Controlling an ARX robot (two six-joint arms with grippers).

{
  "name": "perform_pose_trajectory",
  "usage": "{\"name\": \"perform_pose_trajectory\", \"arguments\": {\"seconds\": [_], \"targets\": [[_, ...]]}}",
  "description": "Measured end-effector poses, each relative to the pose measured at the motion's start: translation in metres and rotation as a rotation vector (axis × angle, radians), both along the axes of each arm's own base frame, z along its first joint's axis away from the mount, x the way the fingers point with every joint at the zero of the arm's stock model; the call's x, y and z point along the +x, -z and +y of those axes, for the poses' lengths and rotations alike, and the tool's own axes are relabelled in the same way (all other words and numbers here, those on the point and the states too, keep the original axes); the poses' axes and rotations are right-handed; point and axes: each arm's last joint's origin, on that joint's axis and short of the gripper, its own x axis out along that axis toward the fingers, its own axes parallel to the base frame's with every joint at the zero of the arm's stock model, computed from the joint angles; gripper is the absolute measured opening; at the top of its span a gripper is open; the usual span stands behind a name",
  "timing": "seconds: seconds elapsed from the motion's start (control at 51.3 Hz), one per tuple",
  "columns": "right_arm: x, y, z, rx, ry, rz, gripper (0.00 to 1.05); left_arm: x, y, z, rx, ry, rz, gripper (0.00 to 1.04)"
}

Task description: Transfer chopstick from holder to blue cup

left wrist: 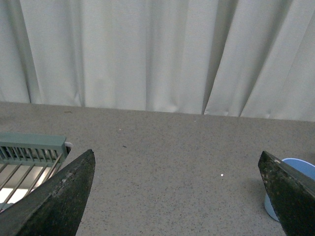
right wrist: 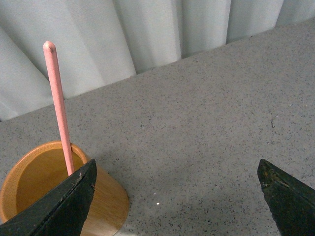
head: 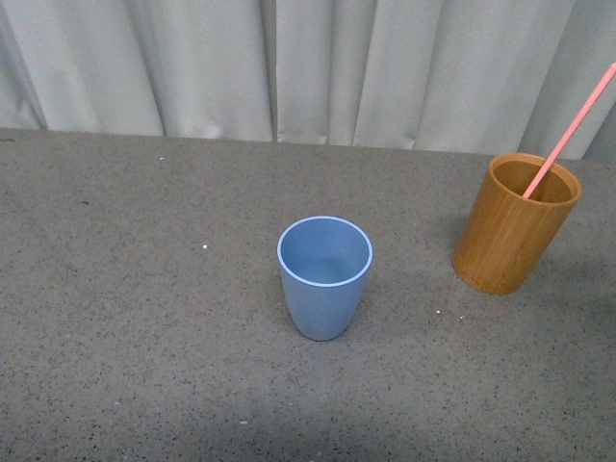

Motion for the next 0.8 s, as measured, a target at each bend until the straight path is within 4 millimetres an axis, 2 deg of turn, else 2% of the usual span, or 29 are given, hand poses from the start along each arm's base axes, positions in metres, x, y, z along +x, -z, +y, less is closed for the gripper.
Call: {"name": "perform_pose_trajectory", "arguments": {"seconds": [0.799], "targets": [[0.042,0.009,0.033,-0.041,-0.012,0.012,0.95,0.0,0.0,0.0,0.0,0.0,0.0,0.98]]}}
